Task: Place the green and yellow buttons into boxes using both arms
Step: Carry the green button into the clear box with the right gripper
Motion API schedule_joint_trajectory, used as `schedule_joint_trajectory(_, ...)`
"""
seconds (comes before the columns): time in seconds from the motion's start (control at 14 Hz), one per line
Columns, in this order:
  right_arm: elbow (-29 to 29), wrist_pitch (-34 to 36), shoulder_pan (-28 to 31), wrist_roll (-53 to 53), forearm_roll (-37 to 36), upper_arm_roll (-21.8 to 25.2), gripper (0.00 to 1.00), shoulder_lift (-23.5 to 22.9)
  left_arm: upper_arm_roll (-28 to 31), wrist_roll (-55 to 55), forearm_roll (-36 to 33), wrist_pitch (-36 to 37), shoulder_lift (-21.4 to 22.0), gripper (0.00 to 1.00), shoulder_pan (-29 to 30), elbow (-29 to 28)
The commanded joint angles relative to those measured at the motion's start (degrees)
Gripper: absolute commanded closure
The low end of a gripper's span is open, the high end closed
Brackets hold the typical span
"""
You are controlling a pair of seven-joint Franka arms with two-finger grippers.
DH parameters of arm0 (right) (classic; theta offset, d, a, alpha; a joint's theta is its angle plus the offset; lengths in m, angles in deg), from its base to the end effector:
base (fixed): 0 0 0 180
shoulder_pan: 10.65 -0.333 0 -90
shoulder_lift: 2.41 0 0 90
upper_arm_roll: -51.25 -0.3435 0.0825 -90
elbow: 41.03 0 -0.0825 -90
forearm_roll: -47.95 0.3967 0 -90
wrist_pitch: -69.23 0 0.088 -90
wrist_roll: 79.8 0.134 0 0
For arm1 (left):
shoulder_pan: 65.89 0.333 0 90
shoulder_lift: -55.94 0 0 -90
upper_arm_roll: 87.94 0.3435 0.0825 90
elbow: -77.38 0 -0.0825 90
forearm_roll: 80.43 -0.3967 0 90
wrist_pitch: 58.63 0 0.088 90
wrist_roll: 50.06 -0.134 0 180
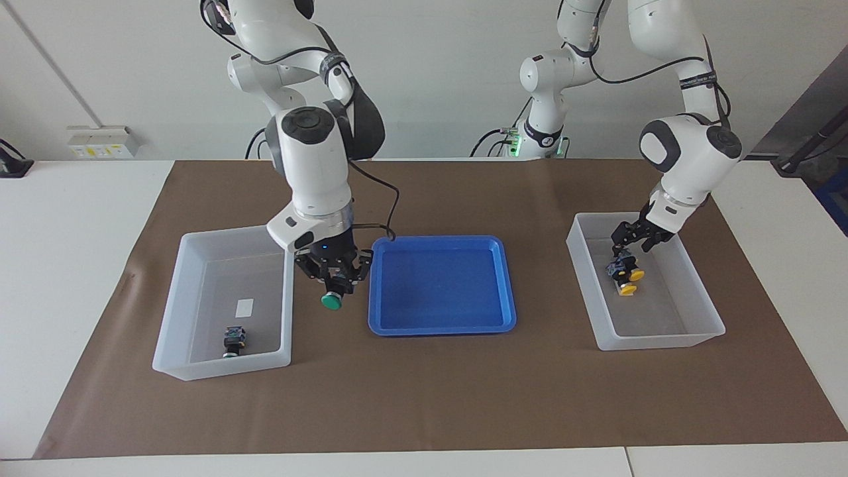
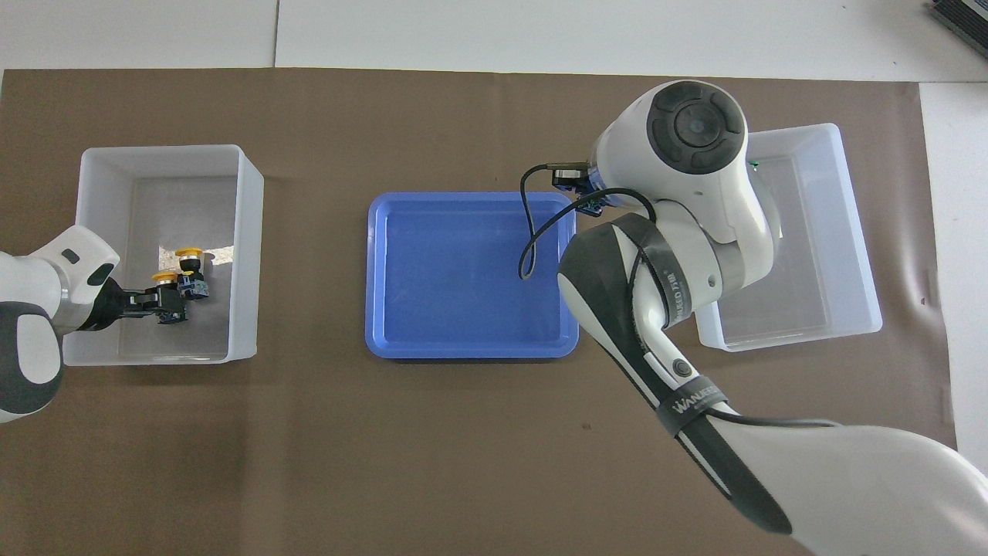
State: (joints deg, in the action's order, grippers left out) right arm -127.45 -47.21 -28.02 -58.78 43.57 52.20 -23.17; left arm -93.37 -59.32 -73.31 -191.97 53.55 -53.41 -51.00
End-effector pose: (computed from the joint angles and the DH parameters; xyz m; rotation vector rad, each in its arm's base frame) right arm 0.6831 0.1965 0.4688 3.1074 -0.0781 0.2768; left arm 0.5416 0.0625 0.3466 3.0507 0.0685 0.0886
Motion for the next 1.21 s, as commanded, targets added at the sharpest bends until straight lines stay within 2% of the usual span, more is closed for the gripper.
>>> schedule_joint_trajectory(0.0, -2.00, 0.16, 4.69, -7.47, -0.28, -0.77, 1.00, 0.90, -0.11, -0.93, 0.88, 3.68, 0.54, 0.00, -0.34, 4.52)
schedule_joint_trajectory(0.29, -4.19, -1.06, 11.81, -16.44, -0.19, -0.86, 1.00, 0.82, -0.11, 0.74, 0.35, 14.23, 1.33, 0.00, -3.50, 13.59)
schedule_joint_trajectory(0.43, -5.50, -2.29, 13.84, -20.22, -0.19, -0.77, 1.00, 0.29, -0.55, 1.79, -0.61, 17.40, 3.08, 0.00, -4.21, 14.56)
schedule_joint_trajectory(0.79, -7.27, -4.67, 18.24, -29.10, -0.45, -0.69, 1.00, -1.82, -0.73, 8.82, -5.00, 23.99, 6.86, 0.00, -11.50, 13.69)
schedule_joint_trajectory(1.0, -7.27, -7.57, 18.94, -31.13, -0.98, -0.68, 1.00, -3.40, -0.73, 10.58, -5.27, 26.29, 8.71, 0.00, -12.30, 13.95)
schedule_joint_trajectory(1.14, -7.27, -10.37, 20.61, -33.23, -1.07, -0.68, 1.00, -4.89, -0.81, 10.94, -5.36, 28.65, 9.24, 0.00, -12.21, 16.04)
